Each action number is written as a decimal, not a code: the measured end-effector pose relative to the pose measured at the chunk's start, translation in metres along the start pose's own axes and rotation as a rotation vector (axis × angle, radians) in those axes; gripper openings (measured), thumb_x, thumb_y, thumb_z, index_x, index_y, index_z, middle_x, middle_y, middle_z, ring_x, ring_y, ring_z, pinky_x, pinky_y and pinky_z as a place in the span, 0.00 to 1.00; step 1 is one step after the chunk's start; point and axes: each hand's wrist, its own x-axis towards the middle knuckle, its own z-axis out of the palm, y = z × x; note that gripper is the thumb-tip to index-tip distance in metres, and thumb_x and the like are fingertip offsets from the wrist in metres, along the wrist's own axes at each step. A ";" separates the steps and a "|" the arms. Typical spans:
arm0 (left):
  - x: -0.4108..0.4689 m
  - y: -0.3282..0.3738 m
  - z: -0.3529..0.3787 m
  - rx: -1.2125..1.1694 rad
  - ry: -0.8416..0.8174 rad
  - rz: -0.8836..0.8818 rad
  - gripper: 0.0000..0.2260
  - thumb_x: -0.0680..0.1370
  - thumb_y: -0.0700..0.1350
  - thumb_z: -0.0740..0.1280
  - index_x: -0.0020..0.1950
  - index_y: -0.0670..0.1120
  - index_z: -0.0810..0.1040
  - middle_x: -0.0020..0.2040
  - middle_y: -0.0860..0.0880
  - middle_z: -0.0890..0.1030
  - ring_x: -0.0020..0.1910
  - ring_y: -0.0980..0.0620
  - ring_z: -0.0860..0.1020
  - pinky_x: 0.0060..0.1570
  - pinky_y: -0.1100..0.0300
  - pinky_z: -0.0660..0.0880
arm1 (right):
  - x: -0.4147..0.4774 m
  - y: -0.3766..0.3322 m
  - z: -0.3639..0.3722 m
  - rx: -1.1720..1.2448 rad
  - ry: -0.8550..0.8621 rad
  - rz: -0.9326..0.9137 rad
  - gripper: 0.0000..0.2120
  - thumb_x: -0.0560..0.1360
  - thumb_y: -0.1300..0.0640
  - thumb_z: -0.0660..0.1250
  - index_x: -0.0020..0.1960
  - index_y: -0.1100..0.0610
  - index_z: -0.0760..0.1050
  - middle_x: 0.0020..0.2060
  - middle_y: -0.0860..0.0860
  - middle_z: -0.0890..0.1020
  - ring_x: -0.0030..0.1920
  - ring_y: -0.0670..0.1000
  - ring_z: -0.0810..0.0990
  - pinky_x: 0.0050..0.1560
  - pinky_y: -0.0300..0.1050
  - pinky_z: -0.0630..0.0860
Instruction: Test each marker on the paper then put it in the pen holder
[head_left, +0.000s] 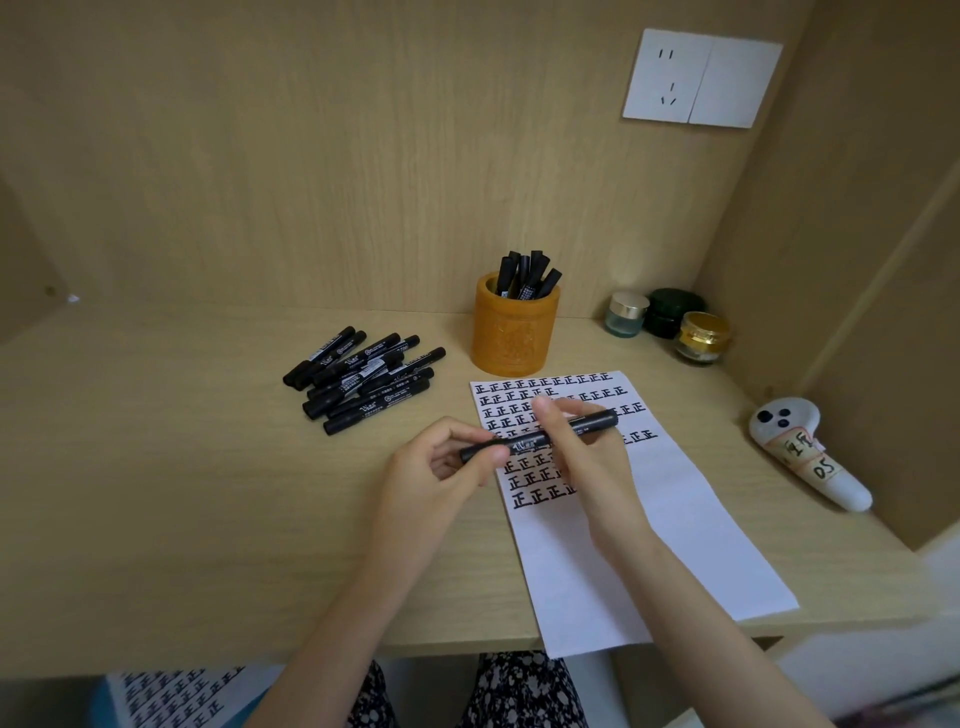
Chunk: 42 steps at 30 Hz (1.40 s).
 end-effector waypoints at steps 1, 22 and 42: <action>0.000 0.001 -0.001 0.016 0.013 0.004 0.05 0.71 0.43 0.73 0.45 0.48 0.80 0.40 0.53 0.84 0.37 0.60 0.81 0.39 0.69 0.76 | 0.002 -0.001 -0.002 -0.008 0.076 0.018 0.30 0.63 0.35 0.72 0.58 0.52 0.73 0.44 0.44 0.77 0.43 0.41 0.76 0.41 0.34 0.69; 0.033 0.004 -0.011 0.216 0.089 0.011 0.09 0.73 0.51 0.69 0.51 0.49 0.80 0.44 0.54 0.82 0.44 0.58 0.79 0.43 0.67 0.74 | 0.039 -0.016 0.001 -0.449 -0.096 -0.578 0.06 0.74 0.57 0.71 0.50 0.54 0.76 0.42 0.44 0.78 0.41 0.42 0.77 0.40 0.30 0.71; 0.066 -0.049 -0.051 0.860 0.255 0.069 0.12 0.76 0.39 0.66 0.58 0.46 0.78 0.56 0.48 0.78 0.58 0.48 0.70 0.59 0.56 0.66 | 0.160 -0.060 0.034 -0.317 0.248 -0.662 0.24 0.80 0.62 0.62 0.73 0.51 0.61 0.46 0.50 0.77 0.45 0.43 0.78 0.47 0.33 0.77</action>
